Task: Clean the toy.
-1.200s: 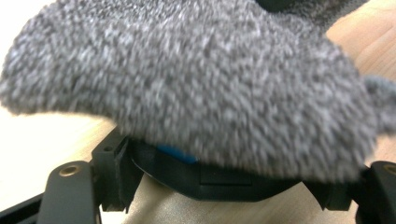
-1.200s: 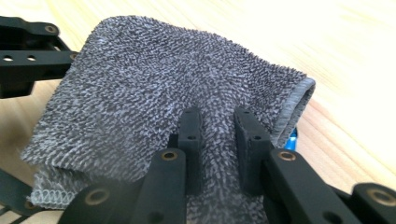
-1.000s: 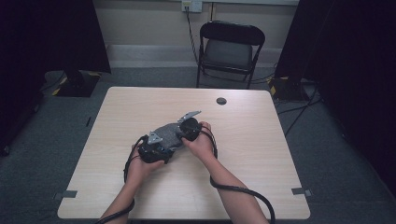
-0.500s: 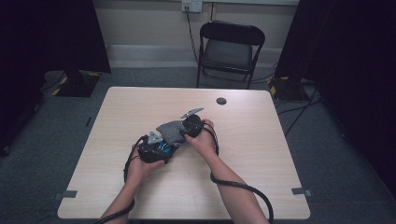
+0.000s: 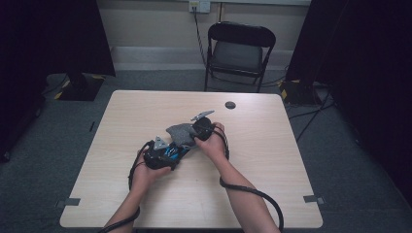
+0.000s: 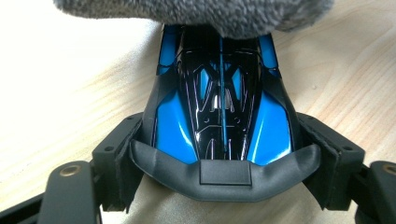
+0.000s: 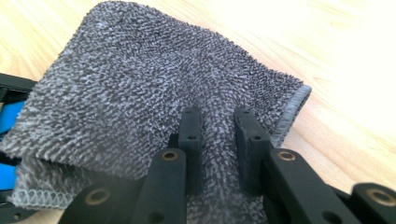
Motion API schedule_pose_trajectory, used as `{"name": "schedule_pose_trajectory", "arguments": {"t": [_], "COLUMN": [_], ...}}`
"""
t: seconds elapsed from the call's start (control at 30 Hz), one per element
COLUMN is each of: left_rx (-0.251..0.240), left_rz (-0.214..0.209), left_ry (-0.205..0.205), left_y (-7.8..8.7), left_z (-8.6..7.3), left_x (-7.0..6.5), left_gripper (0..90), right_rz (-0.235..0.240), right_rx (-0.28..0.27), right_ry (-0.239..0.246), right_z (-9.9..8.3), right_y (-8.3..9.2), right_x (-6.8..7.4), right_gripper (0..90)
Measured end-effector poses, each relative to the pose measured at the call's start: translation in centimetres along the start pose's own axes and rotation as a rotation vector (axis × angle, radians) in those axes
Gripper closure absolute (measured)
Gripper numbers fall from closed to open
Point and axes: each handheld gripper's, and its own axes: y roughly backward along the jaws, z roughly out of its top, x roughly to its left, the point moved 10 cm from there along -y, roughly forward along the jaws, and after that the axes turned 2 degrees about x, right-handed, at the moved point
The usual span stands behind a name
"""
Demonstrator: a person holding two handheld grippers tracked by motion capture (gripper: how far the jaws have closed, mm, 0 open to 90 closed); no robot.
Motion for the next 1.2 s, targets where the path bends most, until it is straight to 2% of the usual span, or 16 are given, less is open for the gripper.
{"name": "schedule_pose_trajectory", "arguments": {"t": [0.27,0.63,1.2], "left_rx": [0.000,0.000,0.000], "left_rz": [0.000,0.000,0.000], "left_ry": [0.000,0.001,0.001], "left_y": [0.0,0.0,0.0], "left_z": [0.0,0.0,0.0], "left_x": [0.0,0.0,0.0], "left_gripper": [24.1,24.1,24.1], "right_rz": [-0.009,-0.055,-0.093], "right_rx": [0.000,0.025,0.043], "right_ry": [-0.020,-0.043,-0.045], "right_z": [-0.2,-1.9,-3.6], "right_y": [0.0,0.3,1.2], "right_x": [-0.8,-3.5,-5.3], "right_gripper": [75.1,75.0,75.0]}}
